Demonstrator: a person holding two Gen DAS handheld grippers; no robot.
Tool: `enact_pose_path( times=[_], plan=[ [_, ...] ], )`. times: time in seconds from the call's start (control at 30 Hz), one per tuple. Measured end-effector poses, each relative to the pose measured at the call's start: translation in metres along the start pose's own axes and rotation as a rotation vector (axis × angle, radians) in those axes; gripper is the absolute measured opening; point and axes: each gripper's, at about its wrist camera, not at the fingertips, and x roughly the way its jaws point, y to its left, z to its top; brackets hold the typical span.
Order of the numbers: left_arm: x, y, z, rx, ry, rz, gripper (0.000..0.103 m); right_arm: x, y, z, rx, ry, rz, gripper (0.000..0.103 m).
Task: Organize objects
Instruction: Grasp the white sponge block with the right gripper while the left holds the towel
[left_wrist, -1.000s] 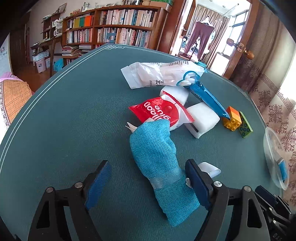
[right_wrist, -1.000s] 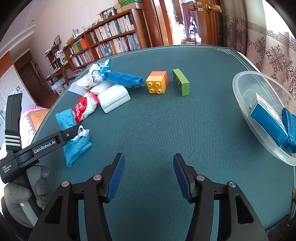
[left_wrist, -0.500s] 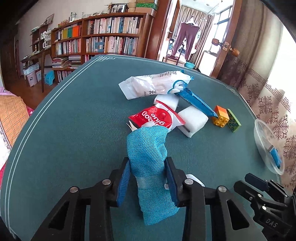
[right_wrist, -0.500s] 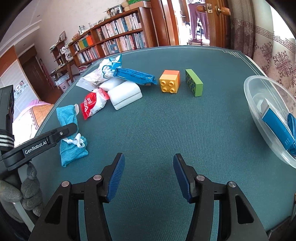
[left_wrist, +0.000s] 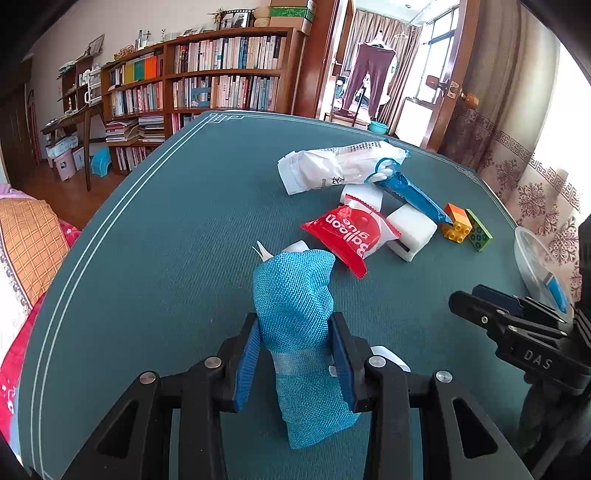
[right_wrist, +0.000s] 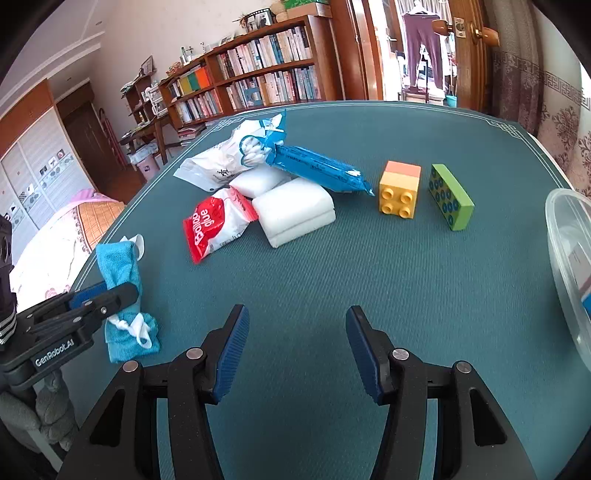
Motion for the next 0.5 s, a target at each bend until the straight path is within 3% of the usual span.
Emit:
enact_pose_path(
  times=[0.33,0.43,0.5],
  plan=[
    [0.008,0.007,0.001,-0.025,0.016,-0.029,0.043,0.045,0.014,0.041,-0.108,-0.033,-0.062,0.066],
    [0.011,0.009,0.002,-0.032,0.028,-0.036,0.050,0.053,0.017,0.045,-0.131,-0.033,-0.071,0.066],
    [0.013,0.010,0.001,-0.039,0.035,-0.035,0.062,0.057,0.018,0.047,-0.138,-0.029,-0.072,0.066]
  ],
)
